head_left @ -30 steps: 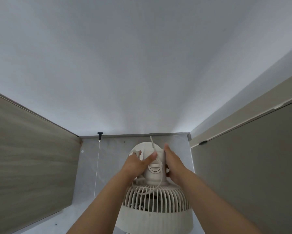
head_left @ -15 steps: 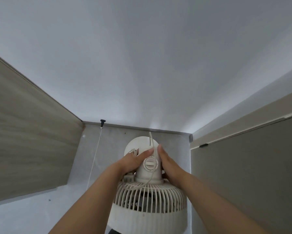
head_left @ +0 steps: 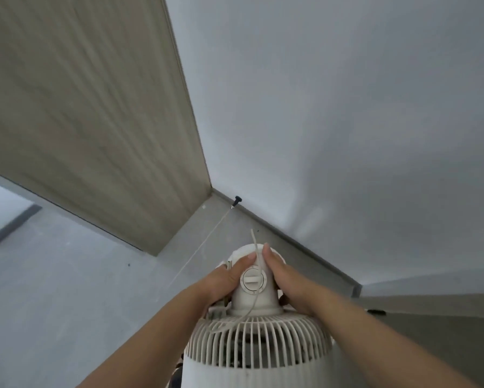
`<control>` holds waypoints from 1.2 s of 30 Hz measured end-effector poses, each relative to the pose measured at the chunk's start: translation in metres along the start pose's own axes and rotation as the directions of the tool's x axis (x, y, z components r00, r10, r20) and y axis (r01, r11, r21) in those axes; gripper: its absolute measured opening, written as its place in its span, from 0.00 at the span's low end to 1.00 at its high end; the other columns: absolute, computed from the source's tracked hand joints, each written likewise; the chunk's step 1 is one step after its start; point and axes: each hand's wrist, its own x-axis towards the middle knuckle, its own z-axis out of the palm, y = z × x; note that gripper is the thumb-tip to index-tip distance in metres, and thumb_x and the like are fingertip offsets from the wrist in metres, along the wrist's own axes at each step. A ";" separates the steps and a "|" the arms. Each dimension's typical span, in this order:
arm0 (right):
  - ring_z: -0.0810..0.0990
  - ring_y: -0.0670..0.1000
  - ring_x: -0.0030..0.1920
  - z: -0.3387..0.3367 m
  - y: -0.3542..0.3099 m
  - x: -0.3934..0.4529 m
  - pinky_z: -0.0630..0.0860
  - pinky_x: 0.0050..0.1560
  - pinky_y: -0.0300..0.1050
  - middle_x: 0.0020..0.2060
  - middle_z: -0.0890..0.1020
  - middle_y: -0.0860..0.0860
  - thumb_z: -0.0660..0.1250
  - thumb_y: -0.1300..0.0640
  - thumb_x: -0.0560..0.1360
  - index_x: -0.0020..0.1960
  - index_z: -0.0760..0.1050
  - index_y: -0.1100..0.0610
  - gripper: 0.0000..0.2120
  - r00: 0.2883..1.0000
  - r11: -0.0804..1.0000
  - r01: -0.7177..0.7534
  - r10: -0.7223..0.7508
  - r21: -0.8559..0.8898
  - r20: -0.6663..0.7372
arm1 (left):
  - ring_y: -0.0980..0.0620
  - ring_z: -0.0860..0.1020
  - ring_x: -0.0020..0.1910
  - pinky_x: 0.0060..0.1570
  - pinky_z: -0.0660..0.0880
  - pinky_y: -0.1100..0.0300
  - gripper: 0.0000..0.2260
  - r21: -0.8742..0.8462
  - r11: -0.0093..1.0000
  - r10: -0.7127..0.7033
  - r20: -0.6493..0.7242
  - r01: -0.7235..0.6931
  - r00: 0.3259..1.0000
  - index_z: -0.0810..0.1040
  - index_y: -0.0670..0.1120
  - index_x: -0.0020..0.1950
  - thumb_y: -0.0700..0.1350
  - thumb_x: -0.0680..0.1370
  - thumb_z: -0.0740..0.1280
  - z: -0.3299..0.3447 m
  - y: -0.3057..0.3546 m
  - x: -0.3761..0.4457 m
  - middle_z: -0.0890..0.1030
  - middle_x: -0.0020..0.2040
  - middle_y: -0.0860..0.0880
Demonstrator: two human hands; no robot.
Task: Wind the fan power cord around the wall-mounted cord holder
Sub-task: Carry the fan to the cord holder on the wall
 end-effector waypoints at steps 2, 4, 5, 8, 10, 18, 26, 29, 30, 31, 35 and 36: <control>0.68 0.56 0.71 0.019 -0.014 0.004 0.65 0.68 0.64 0.73 0.67 0.49 0.51 0.14 0.51 0.76 0.54 0.43 0.59 0.999 0.998 -0.002 0.006 -0.066 0.049 | 0.63 0.78 0.23 0.25 0.70 0.71 0.21 -0.084 0.996 0.013 -0.026 -0.015 1.000 0.80 0.47 0.45 0.63 0.77 0.59 -0.018 -0.002 -0.022 0.82 0.27 0.56; 0.68 0.56 0.70 0.042 -0.030 0.007 0.65 0.68 0.66 0.73 0.68 0.47 0.52 0.14 0.52 0.75 0.54 0.41 0.58 0.996 0.993 -0.005 0.016 -0.120 0.092 | 0.63 0.73 0.18 0.21 0.66 0.73 0.20 -0.132 0.991 -0.007 -0.070 -0.003 0.998 0.77 0.48 0.41 0.63 0.78 0.58 -0.036 -0.006 -0.045 0.78 0.21 0.57; 0.69 0.55 0.70 0.055 -0.038 0.006 0.65 0.68 0.65 0.72 0.69 0.46 0.52 0.14 0.52 0.75 0.55 0.41 0.56 0.993 0.989 -0.002 0.019 -0.148 0.113 | 0.63 0.71 0.16 0.19 0.64 0.73 0.20 -0.166 0.986 -0.018 -0.103 0.000 0.994 0.75 0.49 0.39 0.63 0.78 0.58 -0.046 -0.011 -0.057 0.75 0.19 0.58; 0.73 0.53 0.66 0.106 -0.061 0.004 0.67 0.68 0.63 0.67 0.74 0.46 0.51 0.17 0.58 0.72 0.63 0.43 0.50 0.984 0.976 0.027 0.013 -0.218 0.180 | 0.60 0.68 0.16 0.20 0.62 0.69 0.21 -0.265 0.964 -0.035 -0.197 -0.019 0.980 0.75 0.49 0.37 0.66 0.75 0.60 -0.080 -0.034 -0.088 0.73 0.20 0.57; 0.74 0.52 0.65 0.142 -0.076 0.001 0.67 0.68 0.61 0.65 0.76 0.46 0.49 0.20 0.62 0.70 0.66 0.45 0.45 0.973 0.963 0.055 0.008 -0.264 0.230 | 0.58 0.64 0.18 0.21 0.60 0.65 0.23 -0.299 0.954 -0.057 -0.273 -0.029 0.960 0.75 0.49 0.36 0.69 0.73 0.61 -0.104 -0.052 -0.106 0.71 0.21 0.55; 0.72 0.51 0.67 0.307 -0.115 0.023 0.66 0.69 0.59 0.67 0.74 0.46 0.49 0.20 0.64 0.71 0.66 0.44 0.43 0.946 0.888 0.086 0.069 -0.452 0.316 | 0.56 0.65 0.20 0.22 0.61 0.65 0.25 -0.457 0.887 -0.157 -0.427 -0.063 0.890 0.75 0.48 0.37 0.71 0.70 0.62 -0.216 -0.133 -0.178 0.72 0.25 0.52; 0.79 0.51 0.59 0.490 -0.147 0.056 0.69 0.67 0.58 0.56 0.84 0.47 0.48 0.26 0.72 0.60 0.78 0.44 0.32 0.918 0.863 0.055 0.154 -0.502 0.365 | 0.54 0.66 0.25 0.28 0.63 0.62 0.29 -0.556 0.830 -0.265 -0.435 -0.026 0.860 0.75 0.48 0.37 0.75 0.62 0.64 -0.362 -0.224 -0.247 0.70 0.29 0.50; 0.79 0.52 0.60 0.565 -0.166 0.069 0.69 0.67 0.60 0.55 0.84 0.48 0.51 0.23 0.68 0.59 0.78 0.43 0.34 0.899 0.835 0.080 0.175 -0.544 0.401 | 0.55 0.65 0.23 0.27 0.63 0.63 0.28 -0.581 0.812 -0.281 -0.471 -0.054 0.836 0.74 0.49 0.36 0.75 0.62 0.63 -0.420 -0.254 -0.281 0.69 0.28 0.52; 0.80 0.53 0.59 0.590 -0.174 0.071 0.69 0.67 0.60 0.54 0.85 0.48 0.51 0.24 0.69 0.58 0.79 0.43 0.33 0.890 0.830 0.094 0.177 -0.550 0.420 | 0.55 0.65 0.23 0.26 0.63 0.63 0.28 -0.587 0.807 -0.284 -0.486 -0.068 0.826 0.73 0.49 0.36 0.75 0.62 0.63 -0.439 -0.263 -0.291 0.69 0.27 0.52; 0.80 0.53 0.59 0.610 -0.181 0.071 0.70 0.67 0.60 0.53 0.85 0.48 0.50 0.25 0.70 0.57 0.79 0.43 0.32 0.879 0.820 0.116 0.177 -0.560 0.442 | 0.55 0.65 0.23 0.26 0.63 0.63 0.28 -0.601 0.796 -0.297 -0.491 -0.071 0.819 0.73 0.49 0.36 0.75 0.62 0.63 -0.455 -0.269 -0.301 0.69 0.27 0.52; 0.80 0.51 0.58 0.703 -0.212 0.081 0.70 0.66 0.59 0.53 0.85 0.48 0.46 0.27 0.73 0.57 0.78 0.44 0.31 0.840 0.748 0.212 0.189 -0.629 0.508 | 0.56 0.64 0.22 0.24 0.62 0.64 0.25 -0.653 0.746 -0.339 -0.542 -0.132 0.769 0.73 0.49 0.36 0.72 0.67 0.64 -0.520 -0.301 -0.339 0.68 0.25 0.53; 0.80 0.52 0.58 0.724 -0.218 0.085 0.70 0.66 0.59 0.54 0.84 0.48 0.46 0.27 0.73 0.58 0.78 0.44 0.32 0.833 0.729 0.229 0.197 -0.646 0.518 | 0.56 0.64 0.23 0.24 0.62 0.64 0.25 -0.665 0.732 -0.353 -0.554 -0.146 0.754 0.73 0.48 0.36 0.71 0.68 0.64 -0.535 -0.308 -0.347 0.68 0.26 0.53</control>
